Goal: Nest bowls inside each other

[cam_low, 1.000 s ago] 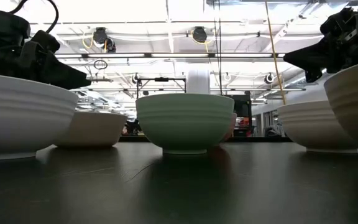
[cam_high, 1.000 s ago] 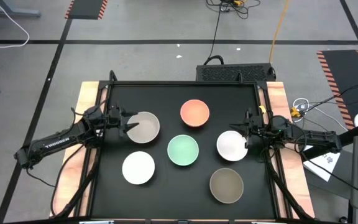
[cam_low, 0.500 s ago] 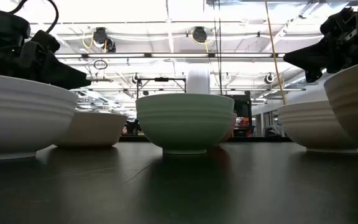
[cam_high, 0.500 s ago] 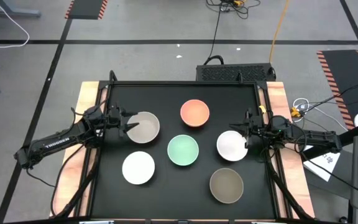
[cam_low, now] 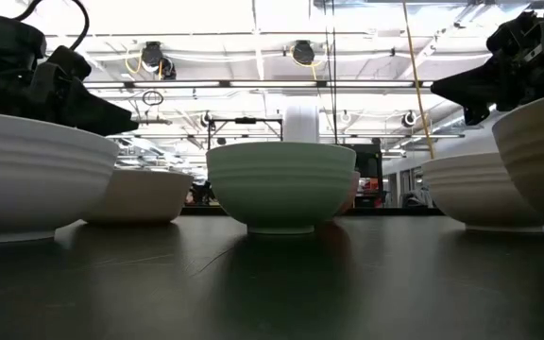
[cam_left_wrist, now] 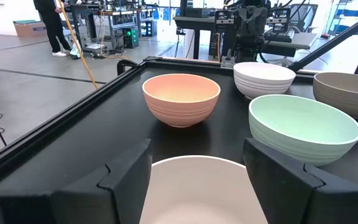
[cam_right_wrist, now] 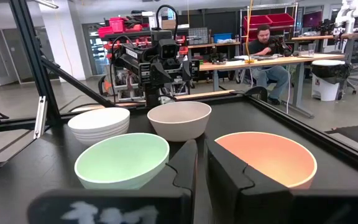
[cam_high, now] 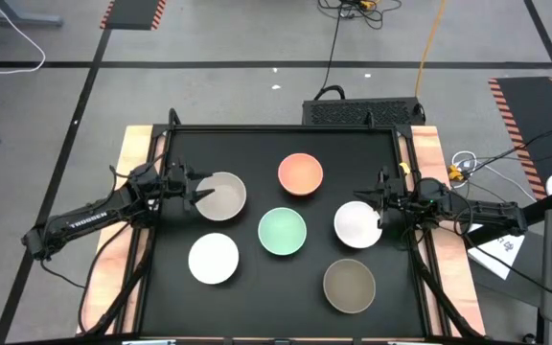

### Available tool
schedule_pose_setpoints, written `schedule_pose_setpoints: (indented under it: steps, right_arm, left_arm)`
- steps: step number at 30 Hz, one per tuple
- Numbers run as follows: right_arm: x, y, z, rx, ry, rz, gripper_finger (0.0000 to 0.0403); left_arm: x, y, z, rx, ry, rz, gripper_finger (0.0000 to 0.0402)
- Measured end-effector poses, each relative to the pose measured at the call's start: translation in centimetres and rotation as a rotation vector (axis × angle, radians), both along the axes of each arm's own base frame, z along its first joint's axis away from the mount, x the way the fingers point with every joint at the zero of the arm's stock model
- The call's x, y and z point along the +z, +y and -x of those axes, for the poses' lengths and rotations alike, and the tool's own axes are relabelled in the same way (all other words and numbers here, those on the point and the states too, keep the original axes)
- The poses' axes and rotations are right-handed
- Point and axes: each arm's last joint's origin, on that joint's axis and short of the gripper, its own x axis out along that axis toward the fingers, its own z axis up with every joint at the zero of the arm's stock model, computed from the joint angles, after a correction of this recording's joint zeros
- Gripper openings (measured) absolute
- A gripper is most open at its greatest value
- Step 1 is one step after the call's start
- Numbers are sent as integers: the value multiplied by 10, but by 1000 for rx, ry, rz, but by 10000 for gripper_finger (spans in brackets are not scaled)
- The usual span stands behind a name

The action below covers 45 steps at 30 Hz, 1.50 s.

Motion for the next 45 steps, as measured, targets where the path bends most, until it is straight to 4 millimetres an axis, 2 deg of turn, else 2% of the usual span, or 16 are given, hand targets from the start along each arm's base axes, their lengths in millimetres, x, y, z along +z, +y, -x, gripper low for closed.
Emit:
schedule_pose_setpoints:
  steps: [17,26,45]
  right_arm:
    - [0,0,0,0,0,0,20]
    - [0,0,0,0,0,0,20]
    - [0,0,0,0,0,0,20]
  left_arm:
    - [2,0,0,1,-20,0,253]
    - [5,0,0,20,-87,178,253]
    - [19,0,-1,6,-207,103,253]
